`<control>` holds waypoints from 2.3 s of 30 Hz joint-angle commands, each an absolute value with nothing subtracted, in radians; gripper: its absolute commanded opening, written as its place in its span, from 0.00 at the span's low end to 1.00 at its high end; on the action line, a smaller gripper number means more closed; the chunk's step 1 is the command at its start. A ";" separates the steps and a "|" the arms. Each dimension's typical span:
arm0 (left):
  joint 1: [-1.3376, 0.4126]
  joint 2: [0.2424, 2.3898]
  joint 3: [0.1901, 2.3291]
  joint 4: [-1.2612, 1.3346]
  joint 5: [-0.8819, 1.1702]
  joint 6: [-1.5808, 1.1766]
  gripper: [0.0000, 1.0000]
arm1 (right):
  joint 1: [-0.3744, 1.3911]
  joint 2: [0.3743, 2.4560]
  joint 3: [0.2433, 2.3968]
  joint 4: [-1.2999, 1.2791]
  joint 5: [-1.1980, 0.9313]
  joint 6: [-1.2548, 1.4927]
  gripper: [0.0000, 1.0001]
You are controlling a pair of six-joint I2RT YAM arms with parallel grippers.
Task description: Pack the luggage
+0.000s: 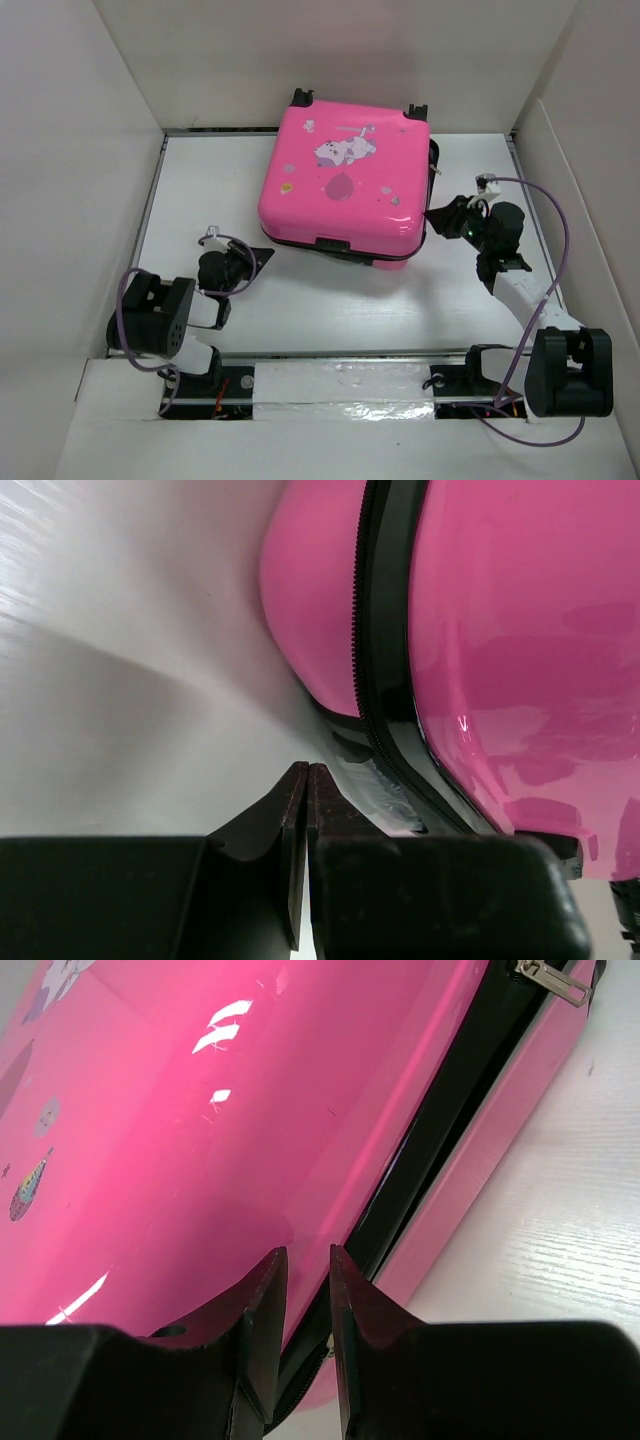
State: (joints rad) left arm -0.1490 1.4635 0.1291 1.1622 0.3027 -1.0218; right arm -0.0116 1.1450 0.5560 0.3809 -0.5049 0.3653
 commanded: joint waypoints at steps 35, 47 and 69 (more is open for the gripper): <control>-0.161 1.835 0.288 2.033 0.262 -1.218 0.00 | -0.009 1.135 0.538 0.416 -0.549 0.350 0.30; -0.152 1.694 0.321 1.965 0.264 -1.209 0.00 | -0.009 1.134 0.538 0.414 -0.549 0.344 0.30; -0.161 1.397 0.432 1.700 0.282 -1.134 0.00 | -0.009 1.063 0.488 0.393 -0.523 0.367 0.80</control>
State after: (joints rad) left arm -0.1432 1.4590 0.3153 1.1393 0.2325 -1.1320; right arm -0.0208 1.0901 0.4950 0.3714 -0.4797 0.3531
